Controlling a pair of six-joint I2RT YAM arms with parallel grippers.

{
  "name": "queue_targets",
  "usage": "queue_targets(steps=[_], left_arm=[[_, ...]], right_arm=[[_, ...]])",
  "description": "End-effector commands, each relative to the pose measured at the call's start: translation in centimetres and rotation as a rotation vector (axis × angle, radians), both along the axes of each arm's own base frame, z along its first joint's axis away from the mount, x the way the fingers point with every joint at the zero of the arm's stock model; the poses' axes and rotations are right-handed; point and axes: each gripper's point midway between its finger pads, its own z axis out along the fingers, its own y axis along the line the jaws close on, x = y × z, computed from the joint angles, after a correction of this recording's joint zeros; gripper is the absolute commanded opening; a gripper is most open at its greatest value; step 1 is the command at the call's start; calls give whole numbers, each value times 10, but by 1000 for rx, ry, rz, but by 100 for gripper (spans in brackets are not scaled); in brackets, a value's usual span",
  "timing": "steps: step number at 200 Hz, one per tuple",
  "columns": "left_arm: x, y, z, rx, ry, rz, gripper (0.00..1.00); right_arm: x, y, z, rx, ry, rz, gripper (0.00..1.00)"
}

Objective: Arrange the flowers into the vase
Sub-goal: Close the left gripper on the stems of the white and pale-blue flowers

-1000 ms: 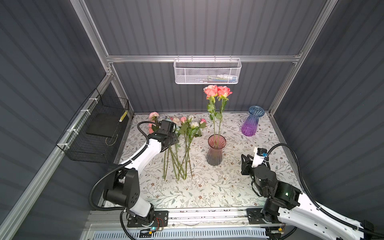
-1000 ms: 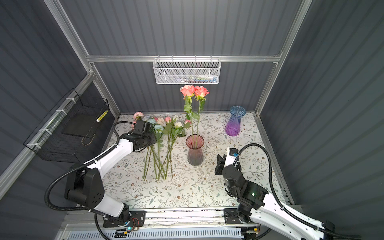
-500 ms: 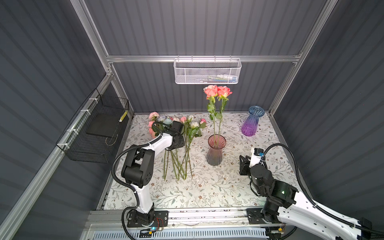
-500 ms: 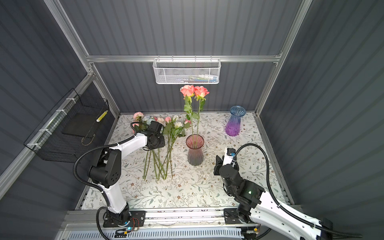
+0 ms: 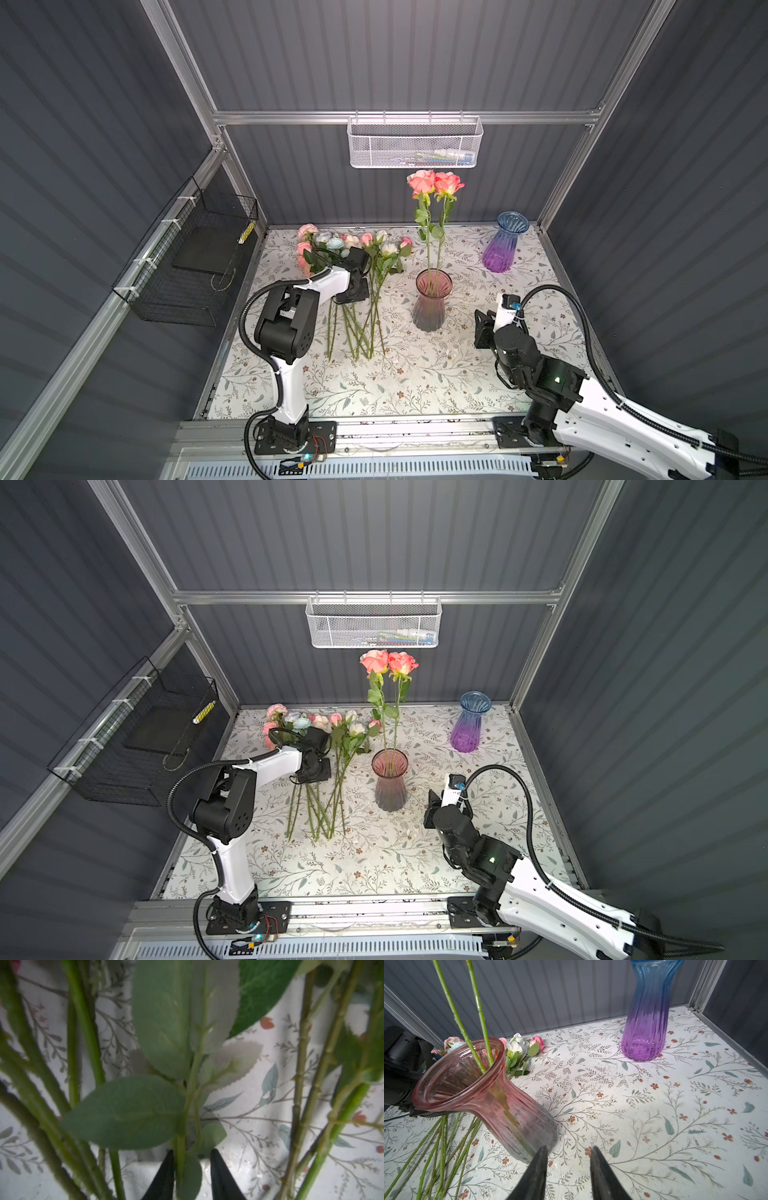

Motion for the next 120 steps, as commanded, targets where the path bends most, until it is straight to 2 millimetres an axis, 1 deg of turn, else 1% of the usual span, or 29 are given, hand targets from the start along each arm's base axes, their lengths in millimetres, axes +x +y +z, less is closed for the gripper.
queue_targets(steps=[1,29,64,80,98,120], left_arm=[[6,-5,4,-12,-11,-15,24],[14,-15,21,-75,-61,-25,11],[24,-24,46,-120,-120,-39,7],[29,-27,65,-142,-170,-51,5],[34,-25,89,-146,-247,-58,4],[34,-22,119,-156,-356,-71,2]], right_arm=[[1,-1,0,17,-6,-11,37],[1,-2,-1,14,-5,-10,37],[1,-2,2,18,-10,-9,38],[1,-1,3,21,-12,-7,38],[1,-1,3,25,-11,-4,38],[0,0,4,30,-11,1,38]])
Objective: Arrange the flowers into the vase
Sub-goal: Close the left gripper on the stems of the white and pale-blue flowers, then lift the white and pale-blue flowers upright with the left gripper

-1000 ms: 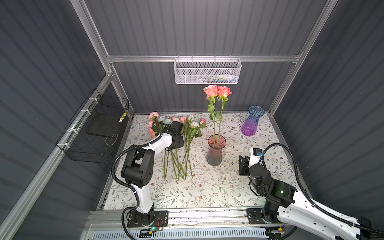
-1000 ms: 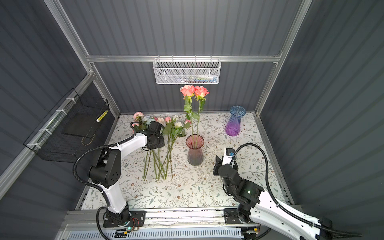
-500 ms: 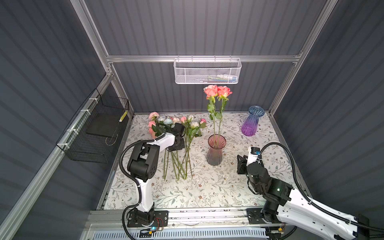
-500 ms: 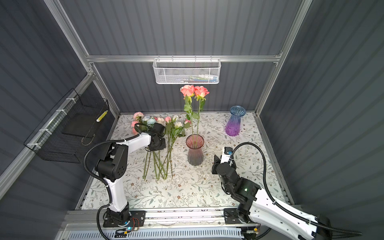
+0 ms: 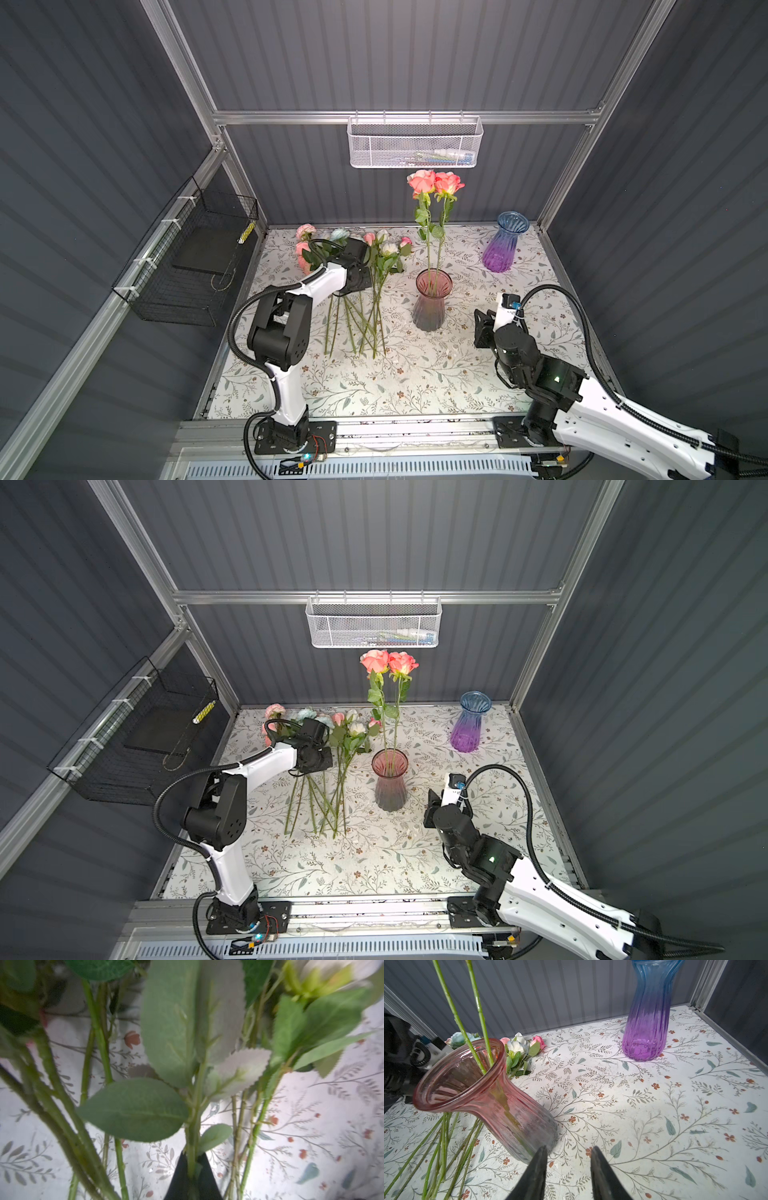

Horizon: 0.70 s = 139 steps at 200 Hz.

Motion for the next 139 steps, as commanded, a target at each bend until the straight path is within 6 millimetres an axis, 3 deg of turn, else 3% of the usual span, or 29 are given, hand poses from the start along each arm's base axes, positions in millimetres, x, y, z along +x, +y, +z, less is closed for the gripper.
queue_targets(steps=[1,44,97,139], left_arm=[[12,-2,58,-38,-193,-28,2],[4,-5,96,-109,-366,-77,1],[5,-26,123,-204,-463,-174,0],[-23,-42,181,-390,-626,-273,0]], right_arm=[[0,-1,3,22,-11,-2,38],[-1,-1,6,33,-14,1,38],[-2,0,11,44,-13,11,38],[-6,2,25,52,-29,43,41]])
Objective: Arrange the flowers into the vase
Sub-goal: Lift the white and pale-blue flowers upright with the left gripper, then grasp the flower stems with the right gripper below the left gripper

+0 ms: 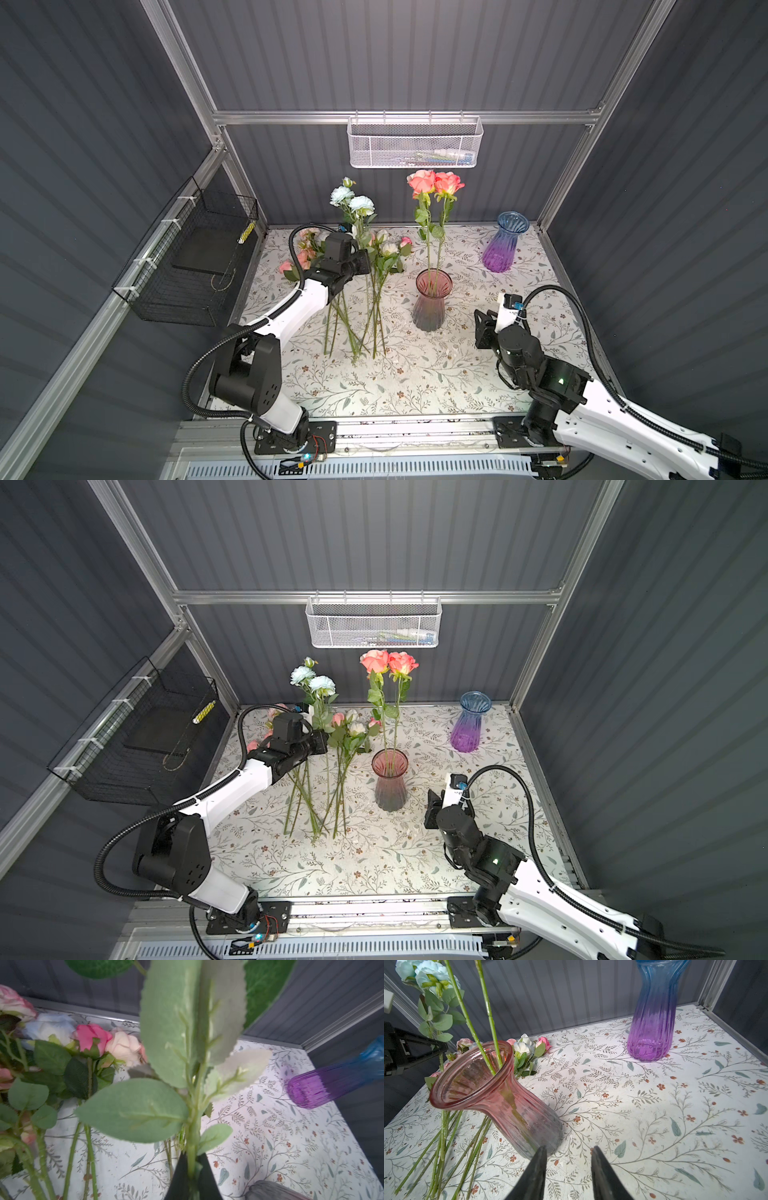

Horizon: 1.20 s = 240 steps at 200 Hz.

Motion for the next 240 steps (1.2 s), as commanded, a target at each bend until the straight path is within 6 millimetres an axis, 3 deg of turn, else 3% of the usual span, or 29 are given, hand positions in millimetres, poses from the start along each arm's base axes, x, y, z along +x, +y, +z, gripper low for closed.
queue_targets(steps=[1,28,56,98,117,153,183,240], left_arm=[[-20,-14,61,-141,-178,-111,0],[-63,-15,109,-288,-361,-197,1],[-97,-4,143,-347,-464,-212,0],[-133,-7,181,-401,-542,-266,0],[-143,-25,189,-426,-549,-310,0],[-166,-79,191,-435,-511,-453,0],[-179,-97,184,-439,-496,-492,0],[-183,-95,185,-457,-513,-478,0]], right_arm=[[-1,0,19,25,-25,15,41],[-2,6,31,25,-48,47,44],[-3,15,47,49,-90,99,45],[-5,61,94,34,-157,287,49],[-8,90,120,37,-197,365,51],[-11,146,158,59,-209,525,53],[-15,174,159,82,-159,625,50],[-4,199,135,61,-77,640,41]])
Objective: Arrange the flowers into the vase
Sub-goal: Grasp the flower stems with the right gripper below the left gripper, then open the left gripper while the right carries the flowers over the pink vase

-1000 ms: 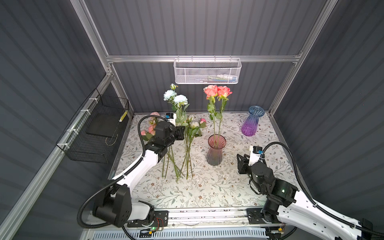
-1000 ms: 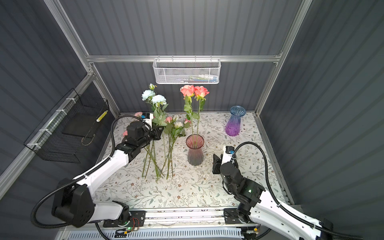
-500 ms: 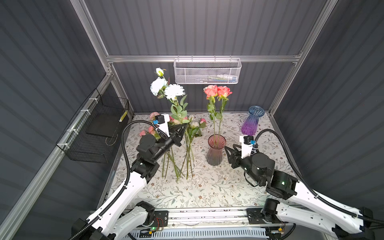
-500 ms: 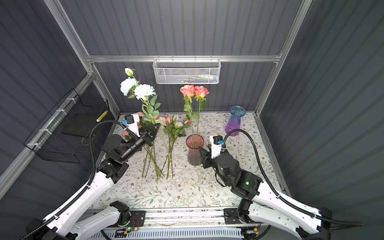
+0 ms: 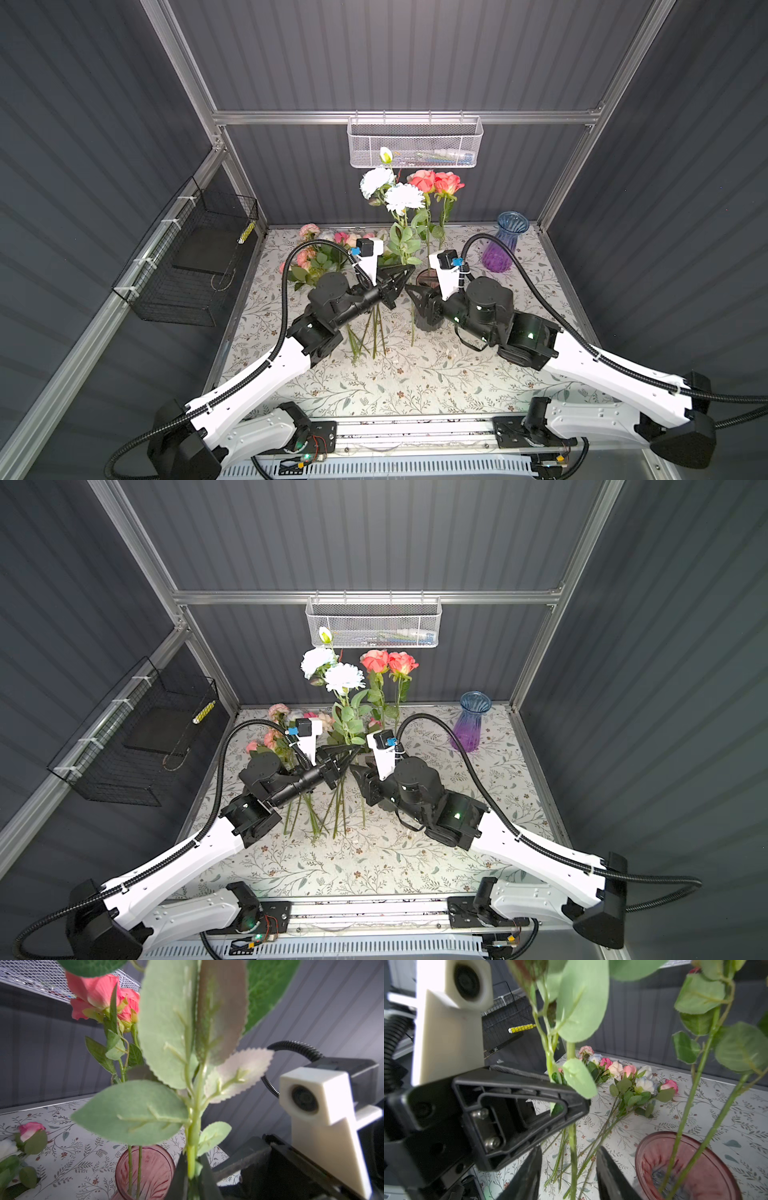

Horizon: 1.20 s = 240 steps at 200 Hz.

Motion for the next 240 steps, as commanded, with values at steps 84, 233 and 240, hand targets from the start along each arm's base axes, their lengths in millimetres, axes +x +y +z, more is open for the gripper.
queue_targets(steps=[84,233,240], left_arm=[[-4,11,22,-66,-63,39,0],[-7,107,-3,36,-23,435,89],[-8,114,-11,30,-10,461,90]], right_arm=[[11,9,-2,11,10,-23,13],[24,-24,26,-7,-129,-169,6],[26,-29,32,-11,-159,-197,6]])
